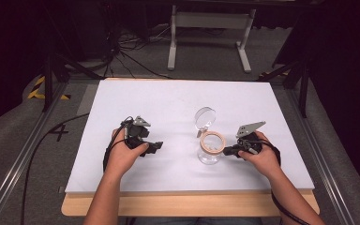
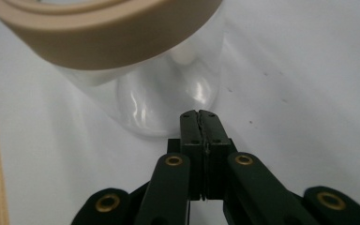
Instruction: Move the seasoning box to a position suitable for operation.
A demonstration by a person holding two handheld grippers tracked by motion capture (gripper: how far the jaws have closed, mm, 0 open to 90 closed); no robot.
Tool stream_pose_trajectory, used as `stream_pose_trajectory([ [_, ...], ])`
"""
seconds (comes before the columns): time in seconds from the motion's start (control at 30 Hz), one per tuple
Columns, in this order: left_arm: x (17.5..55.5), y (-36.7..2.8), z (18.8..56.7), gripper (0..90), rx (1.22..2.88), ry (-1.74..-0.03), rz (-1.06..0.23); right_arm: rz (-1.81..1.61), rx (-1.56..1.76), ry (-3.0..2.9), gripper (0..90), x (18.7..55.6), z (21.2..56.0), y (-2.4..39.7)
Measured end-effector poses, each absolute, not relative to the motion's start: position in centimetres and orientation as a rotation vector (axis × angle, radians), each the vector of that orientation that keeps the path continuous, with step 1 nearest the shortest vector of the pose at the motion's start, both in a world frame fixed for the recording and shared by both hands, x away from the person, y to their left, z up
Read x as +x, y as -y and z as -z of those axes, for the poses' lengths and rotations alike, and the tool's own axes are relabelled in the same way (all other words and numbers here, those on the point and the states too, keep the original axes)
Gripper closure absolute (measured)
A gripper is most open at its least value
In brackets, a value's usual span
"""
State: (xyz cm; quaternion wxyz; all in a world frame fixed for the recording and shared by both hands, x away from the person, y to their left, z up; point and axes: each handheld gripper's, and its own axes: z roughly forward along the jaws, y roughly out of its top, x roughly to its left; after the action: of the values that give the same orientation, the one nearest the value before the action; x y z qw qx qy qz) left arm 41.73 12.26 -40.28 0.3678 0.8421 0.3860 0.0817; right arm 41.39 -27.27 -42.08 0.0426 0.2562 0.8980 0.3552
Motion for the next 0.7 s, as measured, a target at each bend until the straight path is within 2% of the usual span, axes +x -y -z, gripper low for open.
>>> stream_pose_trajectory([
  [0.7,42.2,-12.1,40.3,28.2,2.12,-0.984,-0.188,-1.111,0.711,-2.814,89.9,40.2,42.1,25.0],
])
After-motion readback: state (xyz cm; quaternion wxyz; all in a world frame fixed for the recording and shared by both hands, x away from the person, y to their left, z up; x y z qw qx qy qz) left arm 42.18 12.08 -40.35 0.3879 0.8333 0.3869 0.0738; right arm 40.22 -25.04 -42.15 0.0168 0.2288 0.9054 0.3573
